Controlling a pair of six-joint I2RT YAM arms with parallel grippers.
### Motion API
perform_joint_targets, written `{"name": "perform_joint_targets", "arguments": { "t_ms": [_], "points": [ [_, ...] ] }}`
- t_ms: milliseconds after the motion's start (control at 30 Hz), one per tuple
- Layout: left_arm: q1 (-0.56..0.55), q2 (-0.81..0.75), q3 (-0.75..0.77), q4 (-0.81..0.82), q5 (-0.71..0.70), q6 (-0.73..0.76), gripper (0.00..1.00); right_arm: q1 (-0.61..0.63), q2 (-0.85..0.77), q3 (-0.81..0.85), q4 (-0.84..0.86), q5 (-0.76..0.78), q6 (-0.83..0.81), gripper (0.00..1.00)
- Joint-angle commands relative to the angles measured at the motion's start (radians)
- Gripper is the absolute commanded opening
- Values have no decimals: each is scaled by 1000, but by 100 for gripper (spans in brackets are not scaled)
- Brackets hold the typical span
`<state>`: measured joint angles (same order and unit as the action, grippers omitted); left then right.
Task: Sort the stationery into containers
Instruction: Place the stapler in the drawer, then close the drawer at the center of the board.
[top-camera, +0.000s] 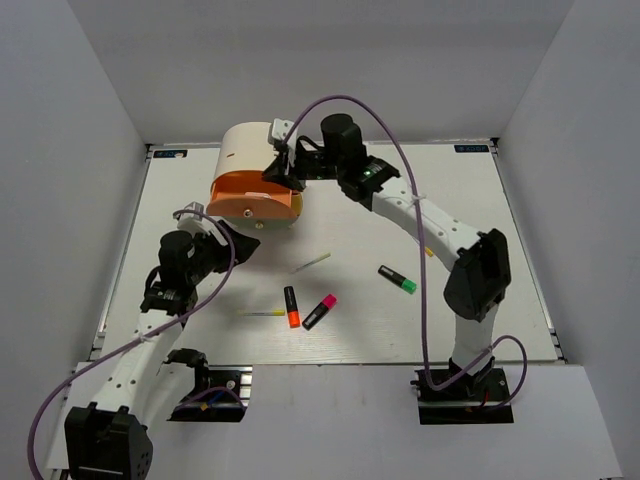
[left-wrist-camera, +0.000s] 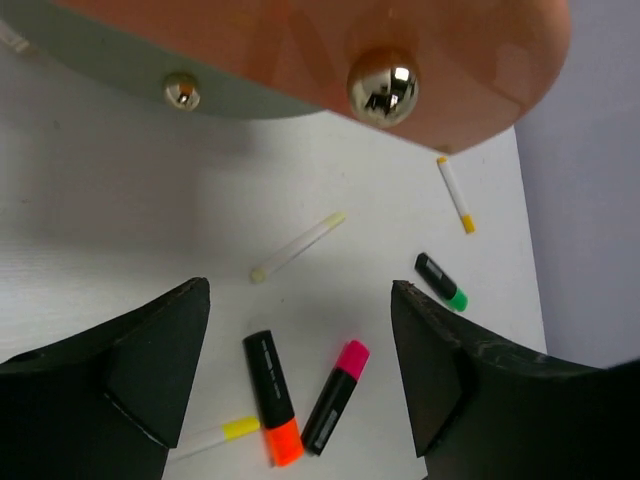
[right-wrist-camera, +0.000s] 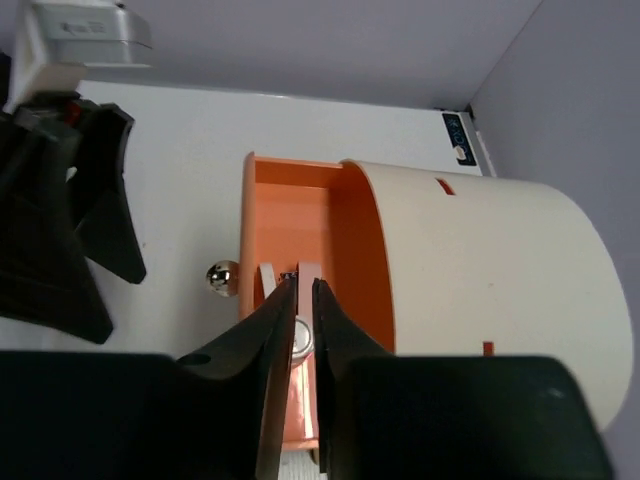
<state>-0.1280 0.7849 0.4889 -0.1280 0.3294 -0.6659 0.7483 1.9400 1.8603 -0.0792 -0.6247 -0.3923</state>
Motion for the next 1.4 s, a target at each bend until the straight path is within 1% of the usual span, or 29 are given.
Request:
{"name": "perform_joint_targets", "arguments": {
  "t_ms": [0,33,67,133,167,200,267,333,367,400,433,467,500,533,667,833,1167,1367],
  "points": [
    [-2,43,51,91,-20,23,81,-15,-160,-56,61,35,-11,16],
    [-2,59,63,111,-20,23,80,-20,-200,-68,62,48,-20,18],
    [-2,74,63,111,-20,23,76,-29,-229,-125,59,68,-28,21],
    [-2,125,88,126,-29,32,76,-47,-277,-157,38,114,-45,37],
    [-2,141,106,139,-29,43,76,-56,-314,-203,30,131,-54,38],
    [-2,157,128,149,-29,43,76,-61,-326,-217,13,176,-62,38],
    [-2,204,151,159,-29,52,76,-96,-343,-254,-13,200,-63,38],
    [-2,235,183,159,-20,63,72,-136,-371,-305,-56,221,-62,38],
    [-2,260,192,159,-20,63,71,-145,-390,-318,-66,221,-59,31],
    [-2,270,201,168,-20,63,70,-161,-410,-378,-73,224,-56,27],
    [-2,270,214,168,-10,63,68,-174,-433,-401,-73,221,-53,23],
    [-2,286,214,168,-10,63,66,-182,-446,-424,-68,223,-53,21],
    [-2,295,223,180,-10,63,66,-193,-470,-493,-53,223,-48,21],
    [-2,295,223,180,-10,63,66,-198,-493,-515,-53,221,-42,20],
    [-2,332,253,189,-1,63,62,-228,-545,-624,-47,223,-33,20],
    [-2,375,274,217,8,63,62,-260,-584,-708,-48,237,-34,20],
    [-2,468,324,249,8,63,62,-309,-647,-822,-83,237,-43,21],
    [-2,528,368,268,8,72,61,-336,-668,-860,-90,238,-39,21]
  ]
}}
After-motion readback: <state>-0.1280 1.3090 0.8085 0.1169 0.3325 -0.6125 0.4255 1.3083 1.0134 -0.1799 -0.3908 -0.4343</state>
